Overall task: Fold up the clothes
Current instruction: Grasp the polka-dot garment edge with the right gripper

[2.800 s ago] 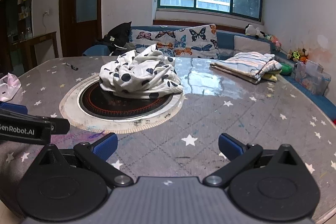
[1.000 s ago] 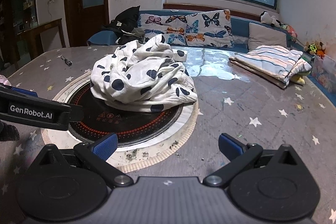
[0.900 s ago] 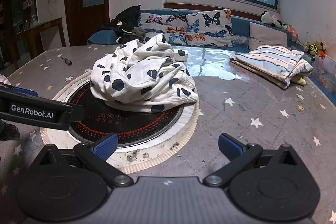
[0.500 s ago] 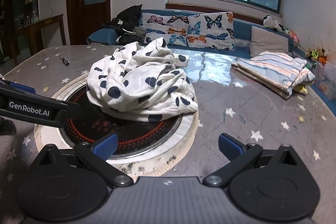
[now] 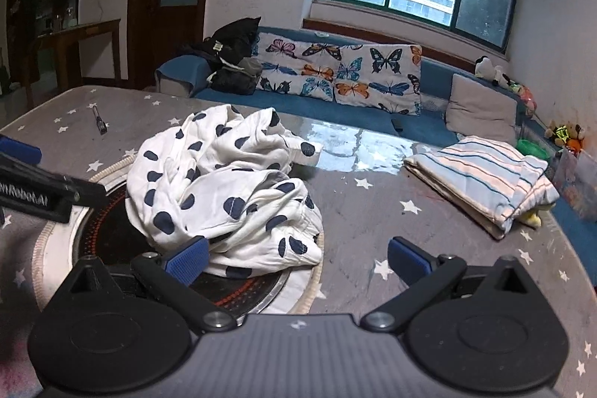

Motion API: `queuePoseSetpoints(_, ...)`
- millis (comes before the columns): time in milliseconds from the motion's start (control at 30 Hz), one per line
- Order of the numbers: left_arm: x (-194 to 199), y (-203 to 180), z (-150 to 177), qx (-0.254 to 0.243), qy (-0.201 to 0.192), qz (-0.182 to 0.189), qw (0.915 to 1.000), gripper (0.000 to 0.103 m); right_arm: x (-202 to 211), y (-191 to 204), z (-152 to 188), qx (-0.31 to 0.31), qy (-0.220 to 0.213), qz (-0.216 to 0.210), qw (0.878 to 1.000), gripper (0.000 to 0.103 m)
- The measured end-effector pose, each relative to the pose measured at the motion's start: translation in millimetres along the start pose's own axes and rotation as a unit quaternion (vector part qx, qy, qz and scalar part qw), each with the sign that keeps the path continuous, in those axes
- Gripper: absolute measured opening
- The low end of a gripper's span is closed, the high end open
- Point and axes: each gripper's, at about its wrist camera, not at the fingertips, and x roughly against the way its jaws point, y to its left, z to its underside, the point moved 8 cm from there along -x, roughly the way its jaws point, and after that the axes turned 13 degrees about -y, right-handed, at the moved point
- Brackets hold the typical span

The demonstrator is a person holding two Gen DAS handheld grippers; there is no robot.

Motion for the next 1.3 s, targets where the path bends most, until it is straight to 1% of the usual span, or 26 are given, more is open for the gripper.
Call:
queuePoseSetpoints(167,-12,5,-5,0.008,0.007,0.000,0.9999,0.103,-10,2,2,-0.017,0.004,-0.012,1.000,0.101)
queuePoseSetpoints(233,-18,5,-5,0.009,0.012,-0.001,0.9999,0.103,-15,4,3,-0.016,0.005,-0.013,1.000,0.098)
queuePoseSetpoints(333,-29,8,-7,0.014,0.016,-0.006,0.9998,0.103,-24,5,0,-0.020,0.007,-0.014,1.000,0.090)
queuePoseSetpoints(400,-35,11,-7,0.018,0.019,-0.007,0.9996,0.103,-32,6,-3,-0.026,0.009,-0.020,0.999,0.081)
queuePoseSetpoints(433,-38,12,-7,0.021,0.021,-0.006,0.9995,0.103,-36,7,-4,-0.029,0.012,-0.023,0.999,0.078)
queuePoseSetpoints(500,-43,14,-7,0.021,0.023,-0.008,0.9995,0.103,-45,10,-3,-0.034,0.018,-0.033,0.999,0.063)
queuePoseSetpoints(533,-45,15,-7,0.020,0.022,-0.010,0.9995,0.103,-49,12,-3,-0.037,0.023,-0.039,0.998,0.061)
queuePoseSetpoints(600,-47,17,-7,0.019,0.021,-0.012,0.9995,0.103,-58,19,1,-0.045,0.038,-0.058,0.997,0.051)
queuePoseSetpoints(633,-47,18,-7,0.020,0.021,-0.014,0.9995,0.103,-61,22,3,-0.050,0.044,-0.065,0.996,0.049)
queuePoseSetpoints(667,-48,19,-7,0.021,0.020,-0.015,0.9995,0.103,-63,25,5,-0.053,0.048,-0.071,0.995,0.044)
queuePoseSetpoints(700,-49,21,-6,0.022,0.021,-0.016,0.9994,0.103,-65,27,7,-0.056,0.051,-0.077,0.994,0.037)
queuePoseSetpoints(733,-50,22,-5,0.022,0.022,-0.019,0.9993,0.103,-66,30,9,-0.060,0.054,-0.082,0.993,0.032)
queuePoseSetpoints(800,-51,25,-3,0.022,0.024,-0.021,0.9992,0.103,-64,31,10,-0.068,0.054,-0.089,0.992,0.015)
queuePoseSetpoints(900,-51,27,0,0.024,0.026,-0.023,0.9991,0.103,-60,32,10,-0.080,0.052,-0.099,0.991,0.009)
queuePoseSetpoints(967,-50,28,2,0.026,0.027,-0.022,0.9991,0.103,-54,33,5,-0.080,0.044,-0.104,0.990,0.008)
queuePoseSetpoints(1167,-43,28,6,0.028,0.025,-0.016,0.9992,0.103,-37,39,-7,-0.068,0.022,-0.119,0.990,0.007)
queuePoseSetpoints(1300,-38,31,12,0.029,0.027,-0.014,0.9991,0.103,-25,45,-7,-0.050,0.018,-0.124,0.991,0.007)
